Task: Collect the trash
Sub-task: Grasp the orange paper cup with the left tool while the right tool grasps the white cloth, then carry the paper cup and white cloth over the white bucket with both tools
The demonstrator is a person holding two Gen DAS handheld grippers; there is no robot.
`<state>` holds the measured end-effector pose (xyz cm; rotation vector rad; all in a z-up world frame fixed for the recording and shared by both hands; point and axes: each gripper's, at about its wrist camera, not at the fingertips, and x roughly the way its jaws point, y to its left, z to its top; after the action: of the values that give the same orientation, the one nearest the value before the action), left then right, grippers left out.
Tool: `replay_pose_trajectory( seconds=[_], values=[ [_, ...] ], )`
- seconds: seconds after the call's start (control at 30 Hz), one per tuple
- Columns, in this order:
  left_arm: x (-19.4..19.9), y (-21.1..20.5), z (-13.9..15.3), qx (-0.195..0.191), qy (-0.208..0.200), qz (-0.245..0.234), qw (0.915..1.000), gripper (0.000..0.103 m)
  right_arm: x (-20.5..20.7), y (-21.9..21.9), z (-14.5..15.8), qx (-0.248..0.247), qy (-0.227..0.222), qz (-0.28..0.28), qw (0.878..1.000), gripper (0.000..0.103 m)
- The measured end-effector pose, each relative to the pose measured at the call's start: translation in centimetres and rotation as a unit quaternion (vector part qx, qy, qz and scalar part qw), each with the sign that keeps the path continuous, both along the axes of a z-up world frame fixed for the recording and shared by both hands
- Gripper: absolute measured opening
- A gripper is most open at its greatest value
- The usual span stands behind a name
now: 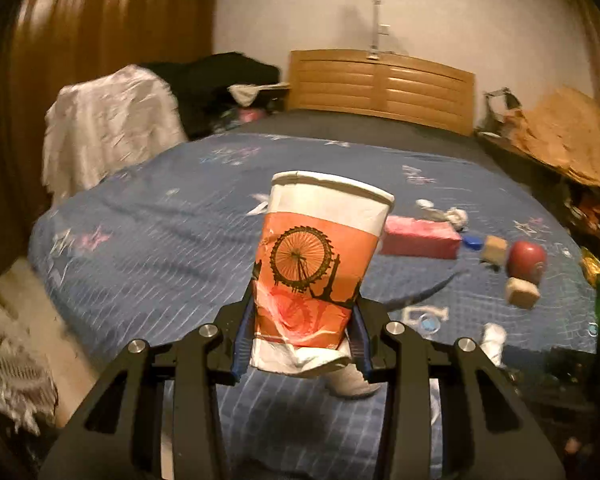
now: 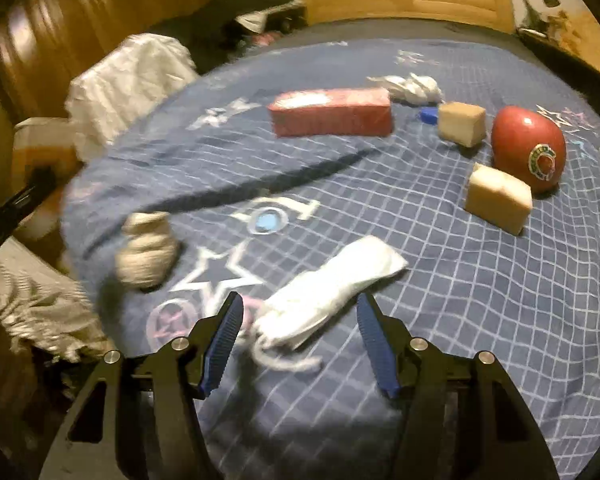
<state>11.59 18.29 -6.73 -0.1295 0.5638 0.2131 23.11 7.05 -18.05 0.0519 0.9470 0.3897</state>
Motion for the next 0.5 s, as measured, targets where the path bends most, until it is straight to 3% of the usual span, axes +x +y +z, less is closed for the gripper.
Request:
replay_pose_trajectory(
  seconds=[0.17,0.37,0.5],
  values=[
    [-1.1,1.6,-1.2,-0.015,0.019,0.019,0.9995,0.039,0.5,0.0,-0.9,-0.019,-0.009,-0.012,1.0,0.038],
    [-2.0,-0.1,-1.6,-0.027,0.022,-0.002,0.9994,0.039,-1.7,-2.7,1.1,0.008,-0.024,0.004,1.0,0.036],
    [-2.1,-3.2,-1.7,-0.026,0.031,-0.058,0.9975,0.039,-4.4,-5.6,3.5,-0.01,-0.052,0.011,0.999,0.036]
  ],
)
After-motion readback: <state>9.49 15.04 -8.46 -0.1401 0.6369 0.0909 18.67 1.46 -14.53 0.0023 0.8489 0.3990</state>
